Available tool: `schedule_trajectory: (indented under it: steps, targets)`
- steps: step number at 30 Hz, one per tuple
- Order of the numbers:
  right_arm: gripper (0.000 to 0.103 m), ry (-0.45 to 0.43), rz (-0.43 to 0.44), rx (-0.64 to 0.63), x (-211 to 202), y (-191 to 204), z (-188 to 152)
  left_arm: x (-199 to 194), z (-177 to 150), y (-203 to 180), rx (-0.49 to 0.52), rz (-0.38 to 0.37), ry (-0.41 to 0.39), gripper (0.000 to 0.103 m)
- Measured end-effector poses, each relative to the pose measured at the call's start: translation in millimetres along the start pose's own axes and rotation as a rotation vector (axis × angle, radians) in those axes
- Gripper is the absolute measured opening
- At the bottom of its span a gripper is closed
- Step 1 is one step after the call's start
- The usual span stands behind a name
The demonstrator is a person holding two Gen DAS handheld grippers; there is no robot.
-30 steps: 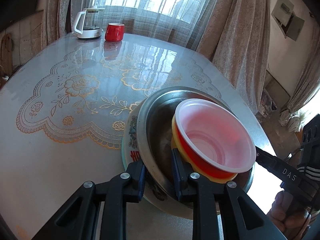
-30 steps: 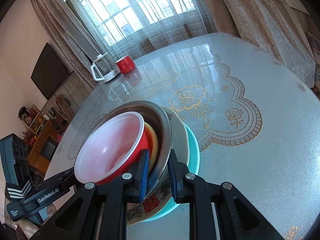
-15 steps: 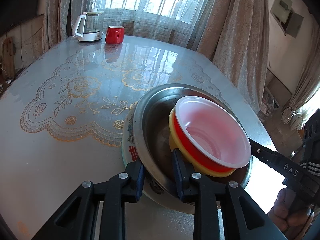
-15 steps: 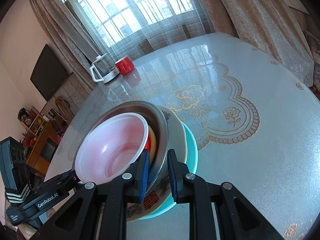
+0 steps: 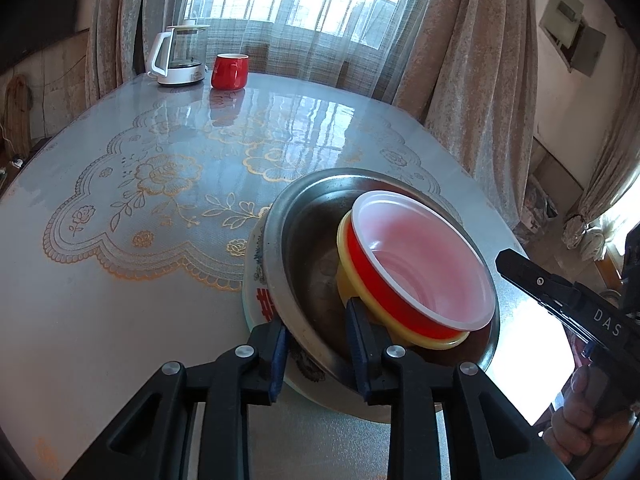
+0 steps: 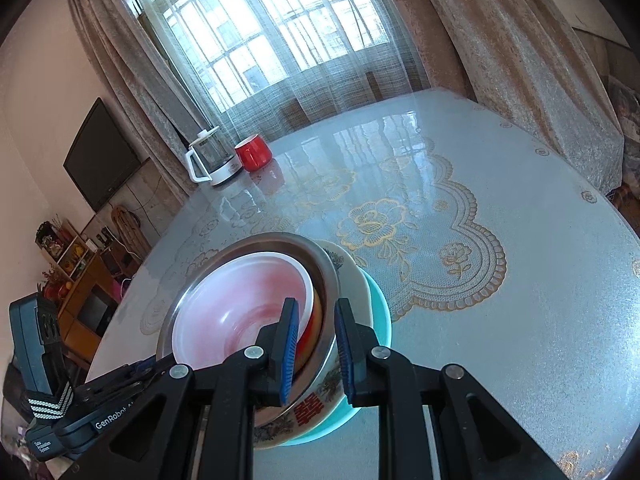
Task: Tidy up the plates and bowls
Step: 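Carry the basin with the right tool onto the double-happiness plate stack, then open the right tool and withdraw it from the basin rim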
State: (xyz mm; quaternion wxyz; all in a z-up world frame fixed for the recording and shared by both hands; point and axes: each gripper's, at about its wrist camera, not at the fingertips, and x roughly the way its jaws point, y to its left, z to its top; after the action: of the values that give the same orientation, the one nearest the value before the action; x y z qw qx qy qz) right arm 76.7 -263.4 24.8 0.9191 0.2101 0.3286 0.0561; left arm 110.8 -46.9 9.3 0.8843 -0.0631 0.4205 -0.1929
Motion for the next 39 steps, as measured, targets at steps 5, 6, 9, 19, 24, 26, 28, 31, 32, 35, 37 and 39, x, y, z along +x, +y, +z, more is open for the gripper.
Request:
schedule_trajectory:
  steps: [5,6,9,19,24,26,28,31,32,35,37,39]
  targets:
    - [0.02,0.026,0.011,-0.03,6,9,-1,-5,-1,0,0.003,0.014,-0.017,0.029]
    - [0.02,0.03,0.007,-0.035,8,10,-1,-6,-2,1,0.003,0.012,-0.02,0.029]
    - [0.02,0.043,0.003,-0.039,11,11,-3,-10,-3,4,-0.003,0.015,-0.031,0.029]
    - [0.02,0.065,-0.002,-0.055,21,18,-4,-17,-3,10,-0.007,0.015,-0.059,0.029]
    - [0.02,0.073,0.0,-0.043,21,16,-6,-20,-4,10,-0.009,0.021,-0.066,0.029]
    - [0.02,0.071,-0.001,-0.044,20,15,-7,-22,-4,11,-0.011,0.031,-0.072,0.029]
    - [0.02,0.068,0.002,-0.043,18,16,-8,-24,-5,11,-0.011,0.042,-0.079,0.029]
    - [0.02,0.062,0.003,-0.049,17,19,-8,-29,-7,10,0.0,0.063,-0.089,0.029]
    - [0.02,0.06,0.001,-0.051,16,20,-8,-30,-9,10,0.0,0.069,-0.09,0.029]
    - [0.021,0.049,0.002,-0.057,12,23,-10,-34,-13,11,-0.007,0.077,-0.091,0.032]
    - [0.022,0.046,-0.007,-0.063,11,26,-12,-37,-16,11,-0.008,0.09,-0.097,0.034]
    - [0.022,0.042,-0.015,-0.074,9,30,-14,-40,-19,12,-0.009,0.107,-0.106,0.036]
